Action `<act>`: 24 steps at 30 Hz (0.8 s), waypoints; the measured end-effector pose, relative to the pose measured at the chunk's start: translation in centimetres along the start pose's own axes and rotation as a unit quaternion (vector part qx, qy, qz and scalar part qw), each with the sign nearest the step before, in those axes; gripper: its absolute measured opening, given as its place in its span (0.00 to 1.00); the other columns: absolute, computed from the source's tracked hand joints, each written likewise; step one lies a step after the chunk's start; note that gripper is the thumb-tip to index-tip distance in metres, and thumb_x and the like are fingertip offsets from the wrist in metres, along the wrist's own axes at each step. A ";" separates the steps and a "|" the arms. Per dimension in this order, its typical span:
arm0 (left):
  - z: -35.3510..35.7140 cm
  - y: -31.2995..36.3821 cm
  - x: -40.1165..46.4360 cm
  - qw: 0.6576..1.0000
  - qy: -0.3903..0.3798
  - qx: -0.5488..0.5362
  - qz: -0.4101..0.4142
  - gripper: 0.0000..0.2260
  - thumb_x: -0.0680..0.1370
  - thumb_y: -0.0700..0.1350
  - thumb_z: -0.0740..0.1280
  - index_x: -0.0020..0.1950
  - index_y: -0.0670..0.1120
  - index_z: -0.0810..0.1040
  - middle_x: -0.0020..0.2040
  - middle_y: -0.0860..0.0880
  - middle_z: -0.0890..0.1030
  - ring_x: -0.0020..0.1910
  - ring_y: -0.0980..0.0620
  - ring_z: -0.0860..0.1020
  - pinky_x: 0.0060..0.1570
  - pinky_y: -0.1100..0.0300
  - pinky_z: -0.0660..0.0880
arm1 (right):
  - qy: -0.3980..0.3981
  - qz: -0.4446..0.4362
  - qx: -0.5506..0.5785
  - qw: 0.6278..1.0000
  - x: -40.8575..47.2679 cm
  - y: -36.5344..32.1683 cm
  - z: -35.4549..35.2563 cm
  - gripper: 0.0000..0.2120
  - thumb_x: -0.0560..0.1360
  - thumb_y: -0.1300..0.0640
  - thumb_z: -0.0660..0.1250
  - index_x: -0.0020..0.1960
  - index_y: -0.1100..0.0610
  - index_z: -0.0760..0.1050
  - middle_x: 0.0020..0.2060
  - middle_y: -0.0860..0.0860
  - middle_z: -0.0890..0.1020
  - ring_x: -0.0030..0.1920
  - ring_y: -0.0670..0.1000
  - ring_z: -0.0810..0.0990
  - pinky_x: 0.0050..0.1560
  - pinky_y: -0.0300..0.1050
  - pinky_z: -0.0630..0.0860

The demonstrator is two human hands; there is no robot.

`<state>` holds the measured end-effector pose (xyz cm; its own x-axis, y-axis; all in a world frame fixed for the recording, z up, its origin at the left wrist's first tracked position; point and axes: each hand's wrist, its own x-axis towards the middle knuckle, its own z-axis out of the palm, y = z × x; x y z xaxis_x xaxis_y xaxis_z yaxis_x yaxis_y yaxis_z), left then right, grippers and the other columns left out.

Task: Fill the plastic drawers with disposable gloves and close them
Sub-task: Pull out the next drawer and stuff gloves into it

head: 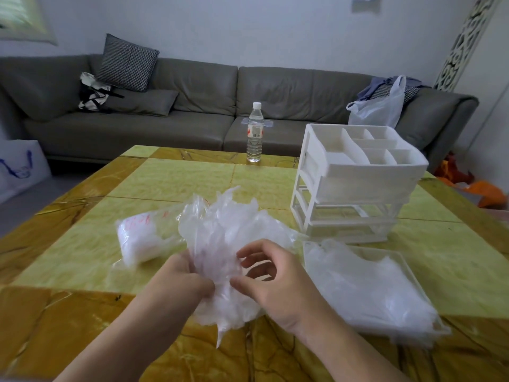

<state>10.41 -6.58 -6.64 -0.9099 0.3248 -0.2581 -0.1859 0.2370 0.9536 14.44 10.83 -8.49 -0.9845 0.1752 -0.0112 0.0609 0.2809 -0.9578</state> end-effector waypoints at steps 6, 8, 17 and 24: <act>0.4 -0.2 0.0 0.999 0.036 -0.018 -0.015 0.15 0.72 0.22 0.61 0.47 0.38 0.79 0.28 0.48 0.82 0.29 0.49 0.79 0.30 0.58 0.72 | 0.043 -0.043 -0.105 0.993 -0.1 0.3 0.1 0.08 0.76 0.60 0.73 0.48 0.47 0.81 0.44 0.43 0.84 0.46 0.43 0.83 0.46 0.38 0.82; 0.3 -0.3 0.1 0.998 0.046 -0.020 -0.023 0.15 0.72 0.22 0.61 0.47 0.38 0.79 0.28 0.49 0.82 0.30 0.48 0.80 0.30 0.58 0.72 | 0.069 -0.038 -0.103 0.992 -0.1 0.5 0.0 0.07 0.76 0.60 0.71 0.46 0.48 0.81 0.42 0.43 0.84 0.45 0.43 0.83 0.46 0.37 0.81; 1.4 -0.8 0.7 0.999 0.031 0.006 -0.025 0.18 0.73 0.24 0.59 0.53 0.39 0.83 0.41 0.40 0.87 0.39 0.43 0.86 0.37 0.52 0.78 | 0.077 -0.092 -0.149 0.982 -0.6 0.5 1.0 0.08 0.79 0.57 0.73 0.44 0.48 0.78 0.39 0.43 0.83 0.44 0.43 0.83 0.41 0.32 0.76; 1.5 -0.3 0.1 0.996 -0.003 -0.077 -0.035 0.25 0.64 0.47 0.80 0.59 0.41 0.82 0.52 0.40 0.87 0.53 0.41 0.86 0.61 0.35 0.78 | -0.018 -0.070 -0.001 0.997 -1.0 -0.1 0.8 0.12 0.80 0.63 0.66 0.54 0.49 0.84 0.46 0.45 0.87 0.51 0.45 0.85 0.55 0.43 0.82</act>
<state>10.90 -5.19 -7.16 -0.8906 0.3177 -0.3256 -0.3044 0.1155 0.9455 15.29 9.90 -8.56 -0.9886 0.0997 0.1124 -0.0777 0.3013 -0.9504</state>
